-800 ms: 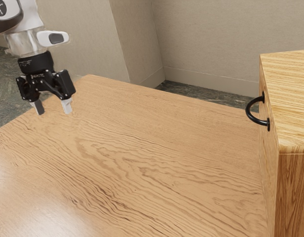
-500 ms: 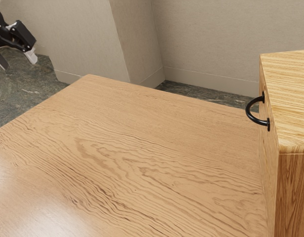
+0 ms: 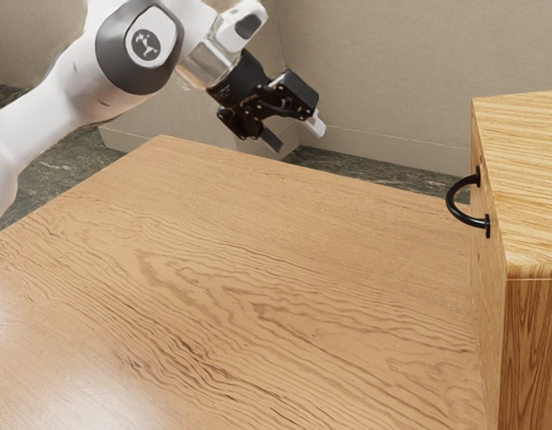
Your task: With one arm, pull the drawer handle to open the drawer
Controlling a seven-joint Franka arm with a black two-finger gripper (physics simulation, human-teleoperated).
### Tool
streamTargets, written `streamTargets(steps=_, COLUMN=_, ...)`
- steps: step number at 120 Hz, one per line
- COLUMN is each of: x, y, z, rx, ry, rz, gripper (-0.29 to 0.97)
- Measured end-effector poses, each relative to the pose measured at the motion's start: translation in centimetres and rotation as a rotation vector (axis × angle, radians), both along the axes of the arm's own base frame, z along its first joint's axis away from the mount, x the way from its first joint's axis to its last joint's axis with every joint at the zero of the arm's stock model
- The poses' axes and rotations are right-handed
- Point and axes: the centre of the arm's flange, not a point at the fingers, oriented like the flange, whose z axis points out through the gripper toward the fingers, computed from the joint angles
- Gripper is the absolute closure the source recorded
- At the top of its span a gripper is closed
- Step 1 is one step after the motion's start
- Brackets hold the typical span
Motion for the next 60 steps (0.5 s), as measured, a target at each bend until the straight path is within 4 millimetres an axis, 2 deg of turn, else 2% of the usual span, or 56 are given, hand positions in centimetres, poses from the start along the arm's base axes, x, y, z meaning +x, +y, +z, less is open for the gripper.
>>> streamTargets(steps=6, x=1.1, y=-0.6, z=-2.3, rx=-0.052, ry=0.001, rz=0.006, gripper=0.02)
streamTargets(steps=22, x=2.4, y=-4.3, z=-4.8, rx=-0.123, ry=-0.042, rz=-0.002, gripper=0.02)
streamTargets(steps=48, x=3.2, y=-6.7, z=-4.7, rx=-0.204, ry=-0.125, rz=0.015, gripper=0.02)
streamTargets(steps=60, x=2.9, y=-10.2, z=-5.7, rx=-0.229, ry=-0.116, rz=-0.02, gripper=0.02)
